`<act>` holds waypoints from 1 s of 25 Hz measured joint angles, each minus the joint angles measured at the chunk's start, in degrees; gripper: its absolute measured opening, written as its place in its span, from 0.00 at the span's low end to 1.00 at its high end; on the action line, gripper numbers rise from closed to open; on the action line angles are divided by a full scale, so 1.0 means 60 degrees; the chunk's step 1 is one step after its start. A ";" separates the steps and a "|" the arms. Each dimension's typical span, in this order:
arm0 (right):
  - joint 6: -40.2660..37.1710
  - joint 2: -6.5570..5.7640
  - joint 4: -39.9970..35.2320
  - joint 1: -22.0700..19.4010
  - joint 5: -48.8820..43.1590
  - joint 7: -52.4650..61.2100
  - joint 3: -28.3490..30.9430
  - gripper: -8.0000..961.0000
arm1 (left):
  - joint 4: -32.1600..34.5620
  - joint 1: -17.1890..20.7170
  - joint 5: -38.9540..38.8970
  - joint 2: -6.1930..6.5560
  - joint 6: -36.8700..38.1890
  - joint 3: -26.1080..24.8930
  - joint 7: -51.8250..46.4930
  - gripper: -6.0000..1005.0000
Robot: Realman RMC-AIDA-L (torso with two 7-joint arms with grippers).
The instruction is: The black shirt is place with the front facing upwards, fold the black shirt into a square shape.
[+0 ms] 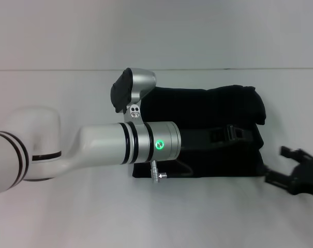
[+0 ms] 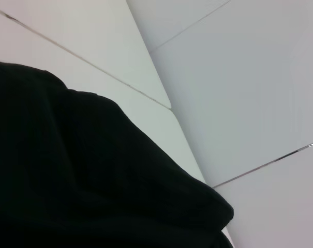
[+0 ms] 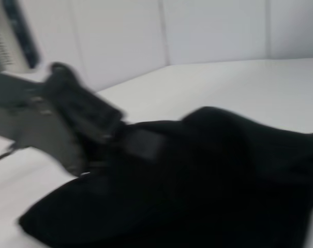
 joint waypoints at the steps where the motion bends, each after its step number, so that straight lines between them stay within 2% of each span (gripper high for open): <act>1: 0.0021 -0.0038 -0.0002 -0.0075 0.0000 0.0000 0.0284 0.97 | -0.0037 0.0004 0.0000 -0.0001 0.0094 -0.0032 0.0096 0.17; 5: 0.0058 -0.0174 -0.0022 -0.0350 0.0005 0.0000 0.1750 0.97 | -0.0101 0.0059 0.0015 -0.0003 0.0777 -0.0095 0.0316 0.17; 8: 0.0060 -0.0197 -0.0029 -0.0446 0.0006 0.0000 0.2695 0.97 | -0.0010 0.0137 0.0067 0.0039 0.1346 -0.0122 0.0279 0.18; 11: 0.0060 -0.0159 -0.0030 -0.0444 0.0006 0.0008 0.3049 0.97 | 0.0325 0.0330 0.0077 0.0070 0.2077 -0.0103 0.0288 0.29; 14: 0.0010 -0.0101 -0.0021 -0.0319 -0.0015 0.0251 0.3047 0.97 | 0.0959 0.0713 0.0080 0.0074 0.2842 -0.0058 0.0536 0.40; 19: -0.0616 -0.0044 0.0013 0.0111 -0.0482 0.0693 0.2484 0.97 | 0.2478 0.1863 -0.0042 0.0124 0.3674 -0.0124 0.0947 0.64; 22: -0.0994 0.0046 -0.0103 0.0437 -0.0709 0.0790 0.1933 0.97 | 0.3089 0.2498 -0.0146 0.0193 0.3804 -0.0130 0.0942 0.70; 25: -0.0994 0.0080 -0.0589 0.0914 -0.0845 0.1786 0.1377 0.97 | 0.3380 0.2930 -0.0160 0.0388 0.4046 0.0022 0.1228 0.76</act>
